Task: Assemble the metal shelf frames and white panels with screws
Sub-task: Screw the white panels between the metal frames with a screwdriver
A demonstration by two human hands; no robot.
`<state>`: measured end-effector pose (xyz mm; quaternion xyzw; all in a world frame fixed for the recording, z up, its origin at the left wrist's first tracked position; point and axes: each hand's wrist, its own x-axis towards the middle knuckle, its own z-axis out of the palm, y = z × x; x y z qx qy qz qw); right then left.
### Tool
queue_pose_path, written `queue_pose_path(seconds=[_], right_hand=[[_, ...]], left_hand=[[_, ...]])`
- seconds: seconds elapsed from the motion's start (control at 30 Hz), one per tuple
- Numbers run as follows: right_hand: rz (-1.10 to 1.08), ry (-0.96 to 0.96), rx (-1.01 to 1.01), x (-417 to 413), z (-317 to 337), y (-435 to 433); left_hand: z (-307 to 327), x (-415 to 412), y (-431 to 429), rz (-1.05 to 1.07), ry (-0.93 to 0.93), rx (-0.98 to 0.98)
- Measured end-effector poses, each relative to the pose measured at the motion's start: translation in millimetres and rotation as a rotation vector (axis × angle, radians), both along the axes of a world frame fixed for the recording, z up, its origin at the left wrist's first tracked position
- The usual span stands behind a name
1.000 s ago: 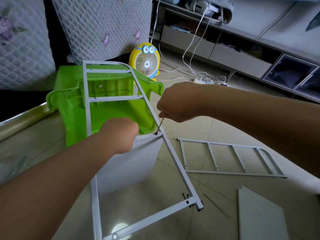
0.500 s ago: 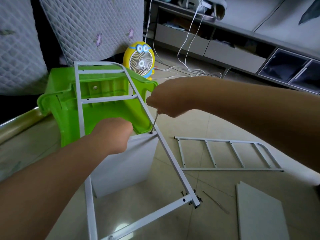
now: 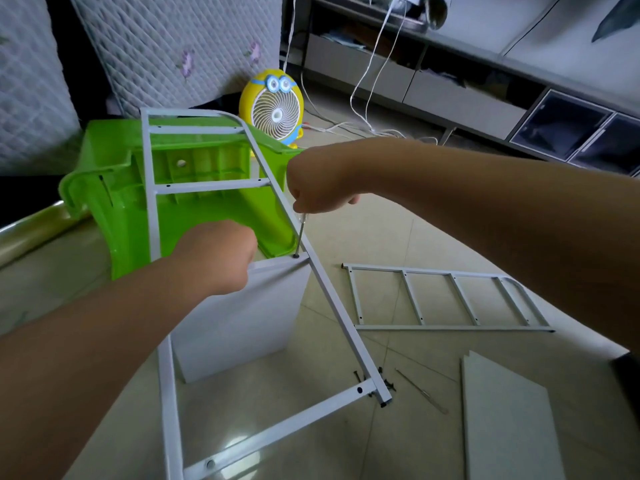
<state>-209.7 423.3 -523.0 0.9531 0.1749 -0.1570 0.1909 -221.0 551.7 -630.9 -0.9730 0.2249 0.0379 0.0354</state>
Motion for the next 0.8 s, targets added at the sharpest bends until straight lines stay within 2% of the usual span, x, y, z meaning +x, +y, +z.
queue_pose_path(seconds=[0.17,0.27,0.33,0.47,0.53,0.63,0.8], right_hand=[[-0.083,0.039,0.099,-10.6,-4.3,-35.3],[-0.124,-0.033,0.327,-26.2,-5.5,-67.4],[-0.232,-0.116,0.517,-37.4,-20.1,-94.7],[-0.528,-0.243,0.751,-58.7,-100.5,-151.9],[-0.674,-0.298,0.81,-71.7,-150.5,-176.5],[-0.835,-0.272,0.846,-93.3,-221.7,-200.8],[-1.069,-0.26,0.829,-131.8,-294.5,-212.7]], left_hand=[[2.9,-9.3,-3.4,0.028,0.001,0.062],[4.1,-18.1,-8.5,0.026,-0.052,0.135],[5.8,-27.8,-14.2,0.02,-0.072,0.208],[-1.5,-44.5,-28.0,0.027,-0.185,0.255],[-9.4,-42.2,-28.3,-0.003,-0.364,0.153],[-22.4,-33.9,-32.3,-0.139,-0.494,-0.06],[-34.5,-31.5,-45.2,-0.26,-0.481,-0.067]])
